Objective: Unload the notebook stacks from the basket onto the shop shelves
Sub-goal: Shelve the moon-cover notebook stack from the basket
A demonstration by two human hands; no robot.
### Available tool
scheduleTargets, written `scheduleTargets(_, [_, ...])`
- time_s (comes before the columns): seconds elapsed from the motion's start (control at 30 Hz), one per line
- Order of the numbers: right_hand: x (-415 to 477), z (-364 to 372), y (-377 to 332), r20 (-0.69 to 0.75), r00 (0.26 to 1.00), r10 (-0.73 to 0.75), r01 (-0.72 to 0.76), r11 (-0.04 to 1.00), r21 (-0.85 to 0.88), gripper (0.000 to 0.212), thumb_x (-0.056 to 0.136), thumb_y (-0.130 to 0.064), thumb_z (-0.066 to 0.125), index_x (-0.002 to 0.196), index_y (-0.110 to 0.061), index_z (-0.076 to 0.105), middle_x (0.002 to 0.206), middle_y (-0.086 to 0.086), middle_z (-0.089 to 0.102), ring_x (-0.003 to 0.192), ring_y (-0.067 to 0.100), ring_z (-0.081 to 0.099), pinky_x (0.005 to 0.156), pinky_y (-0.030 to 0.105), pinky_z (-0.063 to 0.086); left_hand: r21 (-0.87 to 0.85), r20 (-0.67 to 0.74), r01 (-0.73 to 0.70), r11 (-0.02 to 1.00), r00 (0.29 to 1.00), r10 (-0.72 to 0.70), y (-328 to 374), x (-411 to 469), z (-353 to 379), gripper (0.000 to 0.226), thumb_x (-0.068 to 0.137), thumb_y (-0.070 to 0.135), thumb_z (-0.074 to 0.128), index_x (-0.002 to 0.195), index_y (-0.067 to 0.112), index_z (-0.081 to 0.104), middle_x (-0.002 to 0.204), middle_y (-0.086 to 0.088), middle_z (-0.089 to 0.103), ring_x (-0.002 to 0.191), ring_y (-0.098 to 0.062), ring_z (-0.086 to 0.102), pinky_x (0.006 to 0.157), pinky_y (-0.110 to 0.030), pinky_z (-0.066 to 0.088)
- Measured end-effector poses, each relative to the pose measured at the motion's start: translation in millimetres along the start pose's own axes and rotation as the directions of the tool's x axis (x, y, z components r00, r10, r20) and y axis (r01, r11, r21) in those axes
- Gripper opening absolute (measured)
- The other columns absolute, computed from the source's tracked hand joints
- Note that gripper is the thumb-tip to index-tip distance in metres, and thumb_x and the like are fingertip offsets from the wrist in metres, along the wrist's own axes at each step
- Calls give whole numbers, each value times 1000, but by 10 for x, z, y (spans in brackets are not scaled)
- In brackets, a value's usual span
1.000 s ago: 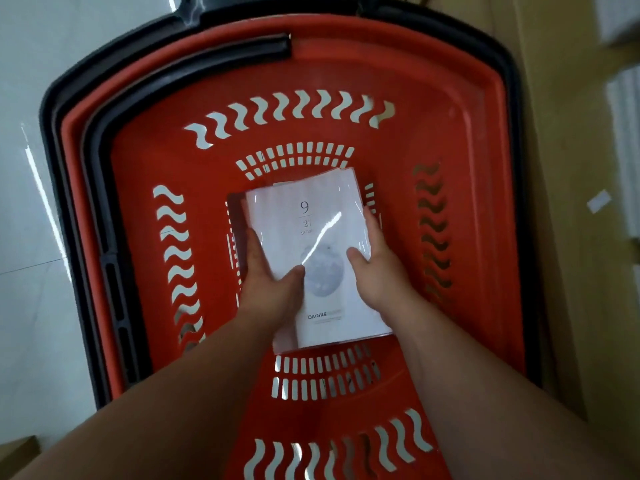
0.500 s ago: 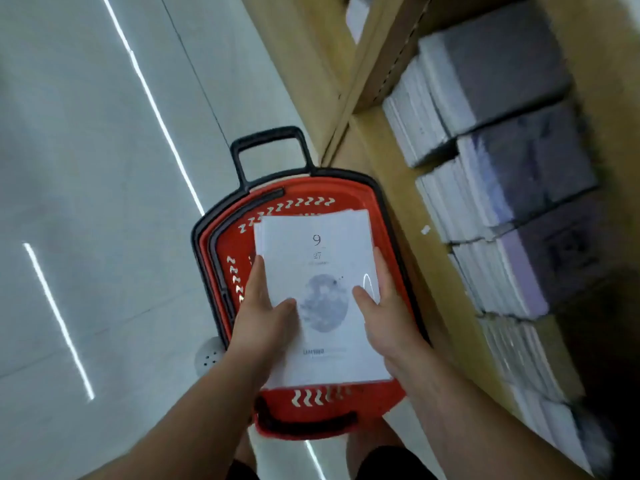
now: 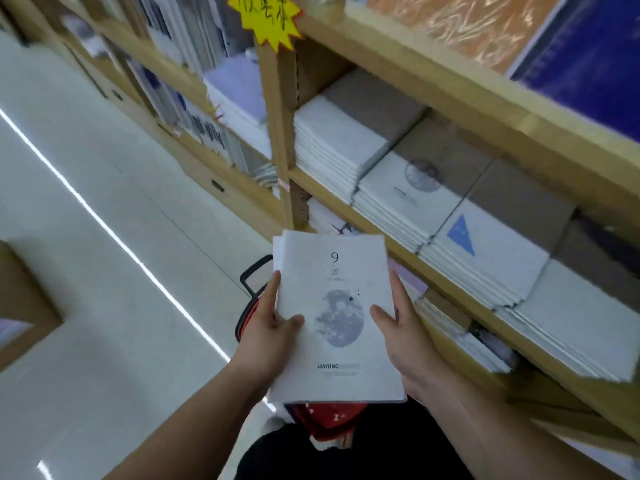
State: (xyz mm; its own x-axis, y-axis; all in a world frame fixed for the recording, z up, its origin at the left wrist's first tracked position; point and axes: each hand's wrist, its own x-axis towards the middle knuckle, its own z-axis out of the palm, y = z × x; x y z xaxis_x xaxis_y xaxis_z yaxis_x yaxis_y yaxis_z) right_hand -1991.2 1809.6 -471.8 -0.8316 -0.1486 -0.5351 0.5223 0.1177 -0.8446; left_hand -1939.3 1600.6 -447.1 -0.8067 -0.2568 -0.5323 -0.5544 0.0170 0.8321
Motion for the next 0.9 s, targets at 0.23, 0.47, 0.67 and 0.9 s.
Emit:
scheduleTargets(0.23, [-273,-571,-400,-136,975,-175,189,976,104,66,106,-5,46,150,-52,34,124,-45,59,121,-15,55,101,16,45,15,78,-124,992,989,122,834,-236,458,69,101,5,53,149,50,34,118,9,73,92,-14,76,78,-38,62])
scheduleTargets(0.47, [-41,-812,-556,-274,946,-174,226,959,170,68,104,-4,51,140,-59,37,115,-44,63,116,-11,60,107,31,46,91,130,-132,987,984,120,1274,147,837,64,99,-2,52,146,40,44,115,-5,74,92,-26,75,78,-39,62])
scheduleTargets(0.67, [282,-701,-844,-387,915,-111,198,961,194,67,104,-10,51,153,-52,31,127,-28,64,112,6,65,97,35,56,196,221,-135,971,971,90,1574,936,856,64,96,-1,55,148,36,46,103,-7,72,88,-28,71,75,-39,59])
scheduleTargets(0.9, [530,-417,-1064,-393,916,76,47,955,294,74,103,-9,54,155,-48,17,138,-9,58,101,10,64,77,30,54,242,403,-176,954,913,66,1792,1725,810,67,95,-3,57,149,35,45,110,-8,71,96,-30,71,90,-50,58])
